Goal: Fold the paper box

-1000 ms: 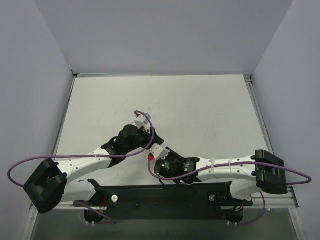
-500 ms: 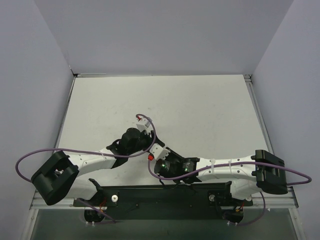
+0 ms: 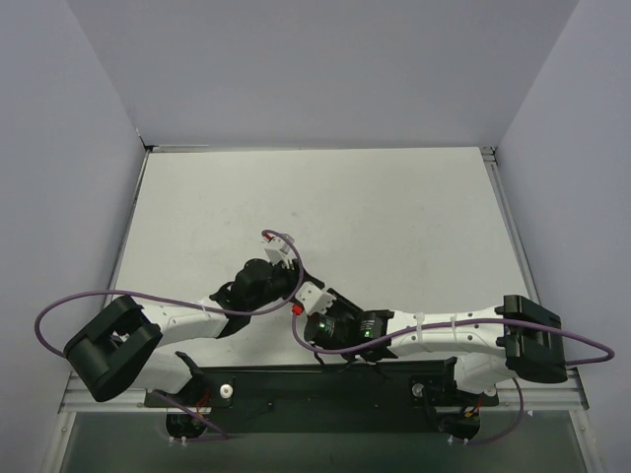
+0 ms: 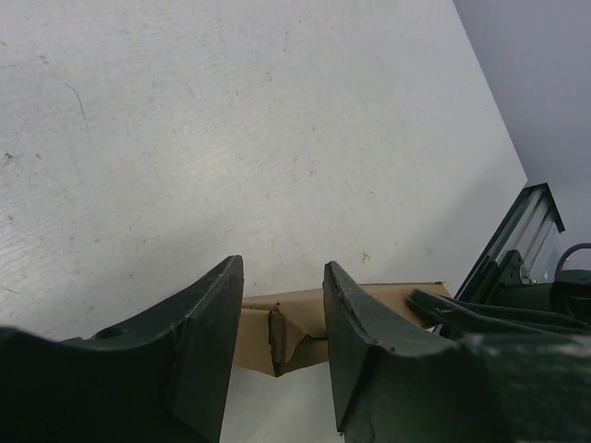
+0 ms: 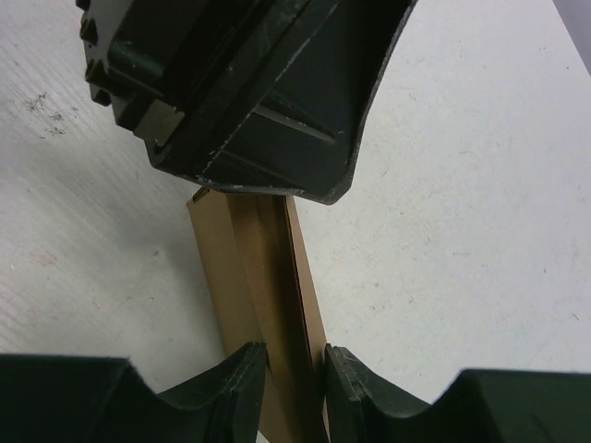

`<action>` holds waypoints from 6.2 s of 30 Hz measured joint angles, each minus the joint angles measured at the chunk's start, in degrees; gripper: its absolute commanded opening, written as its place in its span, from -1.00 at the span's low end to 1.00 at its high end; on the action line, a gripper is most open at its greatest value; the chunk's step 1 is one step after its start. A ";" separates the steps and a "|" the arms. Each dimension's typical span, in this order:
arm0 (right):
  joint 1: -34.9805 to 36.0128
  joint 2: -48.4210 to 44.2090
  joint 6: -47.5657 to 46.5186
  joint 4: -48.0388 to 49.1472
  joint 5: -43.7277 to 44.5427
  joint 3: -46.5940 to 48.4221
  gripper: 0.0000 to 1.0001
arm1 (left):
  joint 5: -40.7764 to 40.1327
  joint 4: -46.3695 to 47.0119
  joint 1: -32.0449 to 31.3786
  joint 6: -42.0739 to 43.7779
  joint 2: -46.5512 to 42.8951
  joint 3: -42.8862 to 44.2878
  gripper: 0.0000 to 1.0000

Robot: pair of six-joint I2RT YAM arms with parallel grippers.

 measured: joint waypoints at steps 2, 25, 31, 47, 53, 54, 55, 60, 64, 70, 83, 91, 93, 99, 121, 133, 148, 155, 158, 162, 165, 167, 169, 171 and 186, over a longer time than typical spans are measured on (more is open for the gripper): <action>0.00 0.00 0.26 0.02 -0.28 0.00 -0.27 | 0.15 3.21 0.00 -0.90 0.11 -1.81 -0.07; -1.84 1.05 1.40 -0.52 -2.01 0.61 -0.56 | 0.74 17.49 -0.39 -1.92 3.19 -6.86 -0.23; -3.17 1.14 1.68 -0.83 -3.93 1.38 -0.58 | -0.07 19.69 -0.39 -1.95 3.32 -8.24 -0.23; -4.85 1.16 3.15 -0.85 -6.40 2.19 -0.41 | -1.29 28.61 -0.46 -2.23 5.75 -11.82 -0.41; -5.64 0.85 4.33 -1.18 -6.99 2.27 -0.07 | -1.49 32.72 -0.50 -2.47 8.61 -11.96 -0.43; -6.03 0.66 4.90 -1.70 -7.54 2.27 -0.02 | -1.68 33.31 -0.63 -2.47 9.01 -11.96 -0.43; -6.34 0.55 5.57 -2.47 -8.02 2.25 0.10 | -1.92 33.70 -0.79 -2.47 9.27 -11.96 -0.43; -7.72 -0.72 8.35 -5.97 -10.14 2.36 0.28 | -2.62 34.03 -1.11 -2.43 9.44 -11.98 -0.43; -9.31 -2.99 13.14 -8.48 -11.63 3.52 0.29 | -3.21 33.75 -1.40 -2.38 9.27 -11.98 -0.44; -12.31 -11.58 24.50 -9.62 -13.22 3.63 0.22 | -4.76 32.81 -2.47 -1.77 9.05 -11.54 -0.43; -16.57 -24.22 45.44 -8.76 -19.52 -9.16 -0.29 | -7.72 30.10 -5.09 -0.70 8.55 -10.14 -0.43; -16.57 -25.68 48.06 -7.56 -20.85 -10.71 -0.33 | -8.46 29.51 -5.51 -0.68 8.26 -10.01 -0.43; -16.55 -25.70 48.57 -7.43 -21.00 -11.37 -0.34 | -8.63 29.29 -5.62 -0.63 8.13 -9.99 -0.43; -16.55 -25.97 49.68 -6.23 -21.03 -12.04 -0.43 | -8.81 29.29 -5.73 -0.31 8.13 -9.97 -0.43; -16.74 -21.81 50.07 -8.24 -24.50 -10.01 -1.00 | -11.61 26.75 -6.95 1.05 6.45 -9.92 -0.43; -22.01 -20.28 48.98 -12.33 -26.73 -5.73 -0.34 | -15.08 26.91 -9.07 2.32 7.41 -9.18 -0.43; -22.88 -24.17 50.86 -11.65 -27.54 -8.61 -0.39 | -15.52 26.56 -10.23 2.89 7.74 -8.57 -0.43; -21.11 -22.67 51.74 -10.12 -27.98 -10.05 -0.42 | -16.96 26.51 -11.02 3.28 7.76 -8.57 -0.43; -20.02 -21.11 52.43 -9.57 -27.12 -10.29 -0.49 | -18.47 26.75 -11.72 3.45 7.89 -8.68 -0.43; -18.99 -21.16 53.09 -9.25 -25.66 -10.75 -0.56 | -20.57 27.80 -12.76 3.41 8.46 -9.07 -0.43; -18.69 -21.79 53.33 -8.79 -25.18 -11.32 -0.59 | -22.27 28.57 -13.57 3.43 8.57 -9.31 -0.42; -18.67 -22.14 53.33 -8.52 -25.11 -11.61 -0.59 | -23.28 28.74 -14.10 3.45 8.41 -9.49 -0.27; -18.29 -22.27 53.29 -8.50 -24.87 -11.63 -0.56 | -24.02 28.70 -14.60 3.63 7.82 -9.88 0.01; -17.44 -22.29 53.18 -8.52 -24.57 -11.63 -0.51 | -24.44 26.86 -15.04 3.61 6.14 -10.82 0.11; -15.04 -25.86 47.78 -10.62 -21.18 -9.51 0.57 | -18.91 -14.64 -13.73 9.62 -22.91 0.37 0.54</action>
